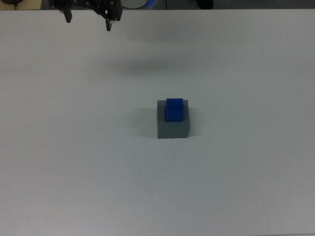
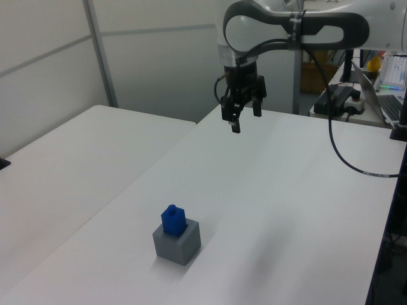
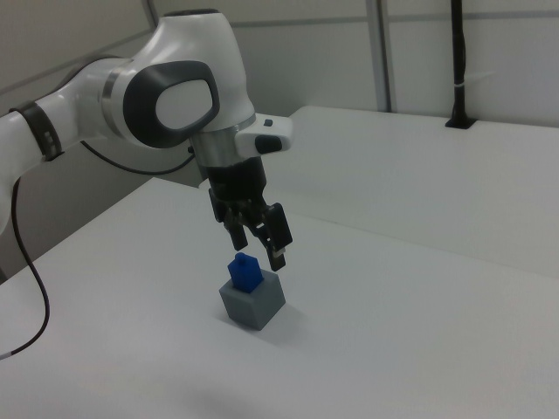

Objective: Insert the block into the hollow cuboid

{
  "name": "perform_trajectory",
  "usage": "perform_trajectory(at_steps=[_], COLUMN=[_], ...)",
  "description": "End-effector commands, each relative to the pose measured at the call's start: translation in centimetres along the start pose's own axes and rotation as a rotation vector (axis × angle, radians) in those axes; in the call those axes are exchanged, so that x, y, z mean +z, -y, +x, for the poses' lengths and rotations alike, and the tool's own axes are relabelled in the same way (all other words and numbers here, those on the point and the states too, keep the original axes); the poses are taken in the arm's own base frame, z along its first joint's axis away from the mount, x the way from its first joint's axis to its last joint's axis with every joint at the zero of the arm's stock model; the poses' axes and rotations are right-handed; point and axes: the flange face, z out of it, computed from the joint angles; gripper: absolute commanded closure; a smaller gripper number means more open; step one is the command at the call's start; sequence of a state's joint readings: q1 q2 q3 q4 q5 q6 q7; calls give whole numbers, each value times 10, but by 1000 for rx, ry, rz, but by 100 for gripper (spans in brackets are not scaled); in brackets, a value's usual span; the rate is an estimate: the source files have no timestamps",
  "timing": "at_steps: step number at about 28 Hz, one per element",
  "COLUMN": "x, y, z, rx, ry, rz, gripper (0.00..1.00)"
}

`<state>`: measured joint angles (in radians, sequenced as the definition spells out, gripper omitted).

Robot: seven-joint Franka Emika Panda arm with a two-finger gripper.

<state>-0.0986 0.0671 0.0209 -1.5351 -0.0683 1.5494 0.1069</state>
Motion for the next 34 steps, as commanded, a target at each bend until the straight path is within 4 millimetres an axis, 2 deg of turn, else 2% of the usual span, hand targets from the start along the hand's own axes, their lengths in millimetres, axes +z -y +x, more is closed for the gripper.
perform_trajectory(at_steps=[1,34], x=[-2,0], y=[-2,2], z=[1,0], rx=[-16,-23], ry=[-35,-25], rz=[20,32], gripper=[0,0])
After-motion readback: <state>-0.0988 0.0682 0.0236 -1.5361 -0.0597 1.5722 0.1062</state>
